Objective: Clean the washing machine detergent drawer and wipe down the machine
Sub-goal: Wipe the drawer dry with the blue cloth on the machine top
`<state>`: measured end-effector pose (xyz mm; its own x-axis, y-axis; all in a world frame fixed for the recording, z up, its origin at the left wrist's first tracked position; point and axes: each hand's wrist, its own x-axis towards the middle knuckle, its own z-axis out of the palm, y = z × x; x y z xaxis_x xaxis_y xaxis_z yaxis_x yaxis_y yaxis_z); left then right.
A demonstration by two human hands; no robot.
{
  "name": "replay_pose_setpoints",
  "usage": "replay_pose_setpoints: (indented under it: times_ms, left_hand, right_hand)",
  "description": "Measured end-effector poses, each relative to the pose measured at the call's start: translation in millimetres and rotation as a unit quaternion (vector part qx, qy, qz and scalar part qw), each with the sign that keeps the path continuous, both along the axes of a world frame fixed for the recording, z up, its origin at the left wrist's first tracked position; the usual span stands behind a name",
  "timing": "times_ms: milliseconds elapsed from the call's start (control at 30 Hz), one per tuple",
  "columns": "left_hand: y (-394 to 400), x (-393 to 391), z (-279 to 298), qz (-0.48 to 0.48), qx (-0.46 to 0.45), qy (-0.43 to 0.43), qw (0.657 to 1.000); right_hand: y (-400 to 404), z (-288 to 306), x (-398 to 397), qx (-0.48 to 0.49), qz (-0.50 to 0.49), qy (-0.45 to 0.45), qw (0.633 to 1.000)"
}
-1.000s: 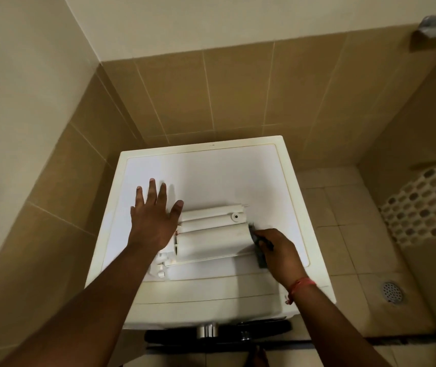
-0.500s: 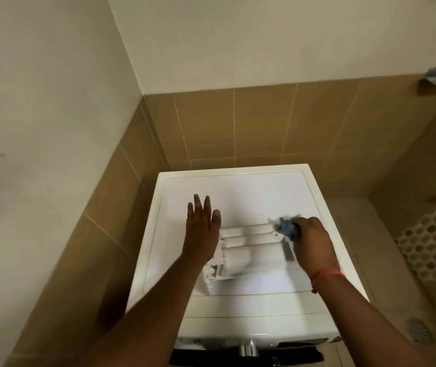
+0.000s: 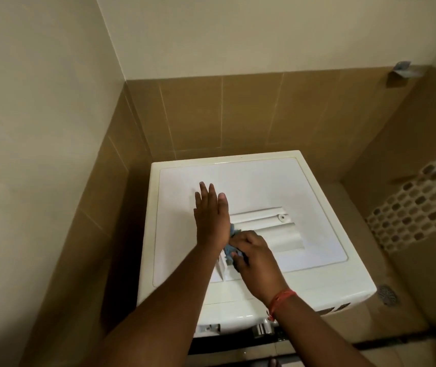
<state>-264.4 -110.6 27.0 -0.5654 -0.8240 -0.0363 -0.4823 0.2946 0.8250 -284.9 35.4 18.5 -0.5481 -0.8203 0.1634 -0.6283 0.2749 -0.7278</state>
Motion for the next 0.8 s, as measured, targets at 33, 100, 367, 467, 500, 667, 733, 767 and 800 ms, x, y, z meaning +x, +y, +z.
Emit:
replay_pose_setpoints:
  times_ms: [33,100,367,467,500,667,733,767,800]
  left_hand:
    - [0,0,0,0.001,0.002,0.0,1.0]
    - [0,0,1,-0.001,-0.003,-0.008,1.0]
    - [-2,-1,-8,-0.01,-0.072,-0.076,0.994]
    - [-1,-1,-9,-0.014,-0.086,-0.105,0.991]
    - [-2,-2,-8,-0.016,-0.089,-0.118,0.989]
    - [-1,-3,-8,-0.026,-0.124,-0.154,0.98]
    - [-1,-3,-11,-0.028,-0.13,-0.163,0.978]
    - [-2,-4,-12,-0.026,-0.131,-0.16,0.978]
    - [-3,-4,-14,-0.024,-0.136,-0.151,0.979]
  right_hand:
    - [6,-1,6,-0.009,-0.004,-0.015,1.0]
    - [15,-5,22,-0.039,-0.026,-0.054,0.997]
    - [13,-56,32,0.027,-0.094,0.052,0.994]
    - [22,-57,17,0.047,-0.09,0.096,0.99]
    - [29,-59,8,0.046,-0.112,0.09,0.989]
    - [59,-46,-51,0.038,-0.357,-0.084,0.93]
    - [56,-44,-67,0.048,-0.404,-0.129,0.904]
    - [51,-44,-67,0.045,-0.411,-0.144,0.899]
    - [44,-44,-63,0.039,-0.41,-0.16,0.897]
